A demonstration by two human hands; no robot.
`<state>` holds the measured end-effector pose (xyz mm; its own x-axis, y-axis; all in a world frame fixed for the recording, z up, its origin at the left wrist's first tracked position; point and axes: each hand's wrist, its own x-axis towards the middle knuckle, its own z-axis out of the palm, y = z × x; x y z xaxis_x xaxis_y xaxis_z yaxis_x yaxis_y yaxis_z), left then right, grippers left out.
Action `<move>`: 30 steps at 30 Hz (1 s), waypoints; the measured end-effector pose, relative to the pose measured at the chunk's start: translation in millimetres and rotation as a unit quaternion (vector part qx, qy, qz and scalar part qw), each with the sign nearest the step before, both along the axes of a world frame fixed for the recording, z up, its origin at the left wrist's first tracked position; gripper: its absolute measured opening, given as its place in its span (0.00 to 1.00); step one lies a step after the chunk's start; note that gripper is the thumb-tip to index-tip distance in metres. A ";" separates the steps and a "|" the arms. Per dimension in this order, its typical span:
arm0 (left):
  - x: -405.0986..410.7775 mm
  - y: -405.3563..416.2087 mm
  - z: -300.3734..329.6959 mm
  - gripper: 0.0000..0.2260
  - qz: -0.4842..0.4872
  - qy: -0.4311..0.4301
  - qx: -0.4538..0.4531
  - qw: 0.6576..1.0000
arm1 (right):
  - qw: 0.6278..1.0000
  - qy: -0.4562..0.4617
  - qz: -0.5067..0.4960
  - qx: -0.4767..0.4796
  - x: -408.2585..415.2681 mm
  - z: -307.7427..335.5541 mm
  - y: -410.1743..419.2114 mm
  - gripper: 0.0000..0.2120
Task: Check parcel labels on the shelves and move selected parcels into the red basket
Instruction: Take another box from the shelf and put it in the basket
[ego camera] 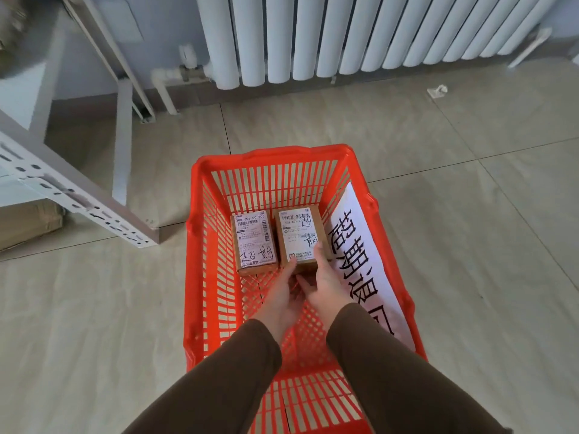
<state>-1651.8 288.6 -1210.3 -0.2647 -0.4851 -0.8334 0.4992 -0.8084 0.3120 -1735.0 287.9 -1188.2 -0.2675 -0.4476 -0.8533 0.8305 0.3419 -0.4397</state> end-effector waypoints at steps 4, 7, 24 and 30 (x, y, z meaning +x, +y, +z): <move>0.9 -6.6 -5.7 0.14 0.003 -0.005 0.004 1.000 | 1.000 0.000 0.006 0.015 -0.3 -3.7 -6.9 0.10; 1.1 -8.3 -8.3 0.16 0.002 -0.015 0.003 1.000 | 0.999 0.028 0.026 0.021 0.8 -6.3 -8.5 0.11; 62.5 2.9 130.7 0.15 -0.061 -0.074 -0.003 0.995 | 0.983 0.076 0.165 -0.005 26.1 120.4 35.1 0.17; 121.7 -3.5 299.9 0.15 -0.064 -0.113 -0.073 0.989 | 0.972 0.087 0.214 -0.050 71.8 303.3 25.3 0.16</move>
